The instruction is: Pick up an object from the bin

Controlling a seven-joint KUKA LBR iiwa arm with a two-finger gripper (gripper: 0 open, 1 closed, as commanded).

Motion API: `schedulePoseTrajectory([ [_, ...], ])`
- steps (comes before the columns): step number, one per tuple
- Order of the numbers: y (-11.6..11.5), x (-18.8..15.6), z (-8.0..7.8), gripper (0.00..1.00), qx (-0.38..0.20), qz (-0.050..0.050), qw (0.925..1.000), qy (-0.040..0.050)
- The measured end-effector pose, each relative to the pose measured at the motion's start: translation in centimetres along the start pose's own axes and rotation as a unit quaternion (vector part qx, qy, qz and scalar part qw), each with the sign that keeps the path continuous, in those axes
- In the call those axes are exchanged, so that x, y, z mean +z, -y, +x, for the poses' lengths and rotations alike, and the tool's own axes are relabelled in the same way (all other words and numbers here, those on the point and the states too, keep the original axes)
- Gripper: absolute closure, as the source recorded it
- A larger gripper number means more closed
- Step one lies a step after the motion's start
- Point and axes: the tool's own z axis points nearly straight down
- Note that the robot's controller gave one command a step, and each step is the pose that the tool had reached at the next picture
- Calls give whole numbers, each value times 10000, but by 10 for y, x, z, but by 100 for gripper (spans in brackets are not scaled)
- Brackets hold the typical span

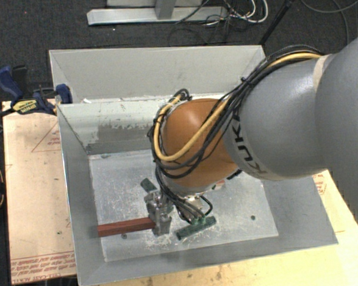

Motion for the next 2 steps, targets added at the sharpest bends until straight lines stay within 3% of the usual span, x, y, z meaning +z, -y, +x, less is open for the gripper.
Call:
schedulePoseTrajectory([
  [1,23,33,-21,100,-304,-3,9995,19],
  [2,-2,-66,-1,100,-228,1,9997,2],
])
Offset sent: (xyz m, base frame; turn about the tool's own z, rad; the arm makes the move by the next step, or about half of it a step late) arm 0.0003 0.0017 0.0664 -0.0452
